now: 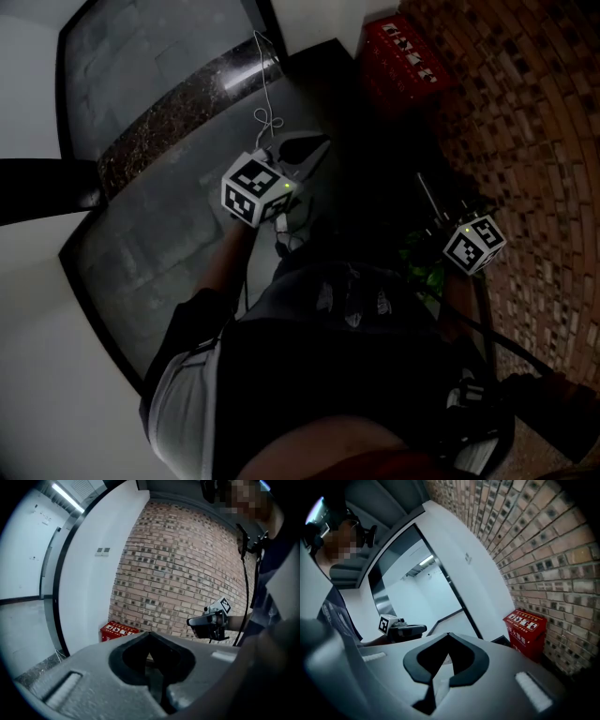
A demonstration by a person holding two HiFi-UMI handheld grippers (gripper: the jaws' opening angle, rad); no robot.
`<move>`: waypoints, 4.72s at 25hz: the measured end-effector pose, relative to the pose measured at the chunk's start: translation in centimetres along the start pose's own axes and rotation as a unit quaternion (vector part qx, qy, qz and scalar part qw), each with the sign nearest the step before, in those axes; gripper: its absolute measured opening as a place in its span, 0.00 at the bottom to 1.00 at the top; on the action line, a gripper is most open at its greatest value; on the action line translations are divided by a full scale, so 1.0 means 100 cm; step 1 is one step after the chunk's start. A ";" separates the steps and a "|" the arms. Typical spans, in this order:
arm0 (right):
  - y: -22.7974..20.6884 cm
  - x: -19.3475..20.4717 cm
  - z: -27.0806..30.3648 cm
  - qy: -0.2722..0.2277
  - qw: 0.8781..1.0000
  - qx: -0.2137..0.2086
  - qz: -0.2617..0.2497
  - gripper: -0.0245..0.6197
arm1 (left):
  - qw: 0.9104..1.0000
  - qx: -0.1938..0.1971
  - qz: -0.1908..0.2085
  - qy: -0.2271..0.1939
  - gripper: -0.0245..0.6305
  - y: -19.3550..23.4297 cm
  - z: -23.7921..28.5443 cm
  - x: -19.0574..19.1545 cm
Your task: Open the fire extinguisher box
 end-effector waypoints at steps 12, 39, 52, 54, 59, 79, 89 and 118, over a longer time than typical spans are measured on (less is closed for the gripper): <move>-0.124 -0.042 -0.048 -0.073 0.993 -0.008 0.097 0.04 | 0.996 0.066 0.044 0.044 0.04 -0.035 0.144 -0.085; -0.188 -0.070 -0.055 -0.125 0.978 0.020 0.164 0.04 | 0.969 0.201 0.112 0.087 0.03 -0.031 0.279 -0.115; -0.224 -0.162 0.066 -0.117 0.978 0.044 0.168 0.04 | 0.976 0.182 0.062 0.100 0.17 0.116 0.328 -0.140; -0.230 -0.160 0.078 -0.112 0.977 0.050 0.177 0.04 | 0.976 0.181 0.030 0.119 0.18 0.137 0.338 -0.123; -0.240 -0.154 0.086 -0.093 0.975 0.051 0.195 0.04 | 0.944 0.193 -0.196 0.179 0.33 0.166 0.378 -0.049; -0.291 -0.113 0.022 -0.049 0.952 0.133 0.271 0.04 | 0.832 0.024 -0.493 0.255 0.33 0.206 0.516 0.130; -0.301 -0.098 0.021 -0.017 0.945 0.144 0.293 0.04 | 0.821 -0.006 -0.513 0.250 0.33 0.222 0.546 0.152; -0.303 -0.149 0.029 -0.068 0.969 0.124 0.204 0.04 | 0.898 0.115 -0.298 0.303 0.33 0.196 0.532 0.045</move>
Point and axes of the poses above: the fingertips, and each gripper's own axes: z forward along the fingers, y to its left, x out of its underside, the point moved 1 cm from there along -z, backward along the fingers, and after that the axes turned 3 degrees about y, right-handed, at the moved point
